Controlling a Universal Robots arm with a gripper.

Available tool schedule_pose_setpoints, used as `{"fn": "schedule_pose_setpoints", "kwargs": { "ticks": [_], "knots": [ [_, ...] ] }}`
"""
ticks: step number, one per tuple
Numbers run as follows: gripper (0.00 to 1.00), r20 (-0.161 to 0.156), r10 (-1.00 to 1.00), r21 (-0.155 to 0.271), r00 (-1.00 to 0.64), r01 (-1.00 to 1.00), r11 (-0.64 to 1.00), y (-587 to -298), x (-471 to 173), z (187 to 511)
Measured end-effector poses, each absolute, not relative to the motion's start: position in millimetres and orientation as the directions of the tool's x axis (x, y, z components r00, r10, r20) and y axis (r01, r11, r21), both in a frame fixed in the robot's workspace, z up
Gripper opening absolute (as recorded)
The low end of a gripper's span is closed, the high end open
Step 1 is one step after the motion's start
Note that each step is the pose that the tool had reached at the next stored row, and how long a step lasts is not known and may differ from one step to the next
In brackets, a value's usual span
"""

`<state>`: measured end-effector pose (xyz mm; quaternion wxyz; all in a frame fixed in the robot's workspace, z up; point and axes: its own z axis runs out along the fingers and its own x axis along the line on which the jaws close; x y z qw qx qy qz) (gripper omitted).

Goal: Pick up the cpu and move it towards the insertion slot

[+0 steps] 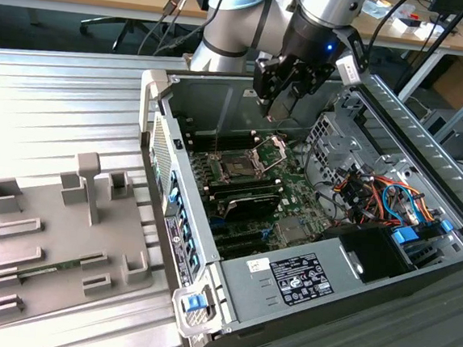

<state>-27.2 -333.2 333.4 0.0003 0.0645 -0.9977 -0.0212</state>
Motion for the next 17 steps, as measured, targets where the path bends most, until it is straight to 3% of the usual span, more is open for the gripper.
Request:
{"fn": "schedule_pose_setpoints", "kwargs": {
  "ticks": [17],
  "knots": [
    [0.55, -0.002, -0.129, 0.042, -0.992, -0.129, 0.991, -333.2, -27.2, 326.4]
  ]
}}
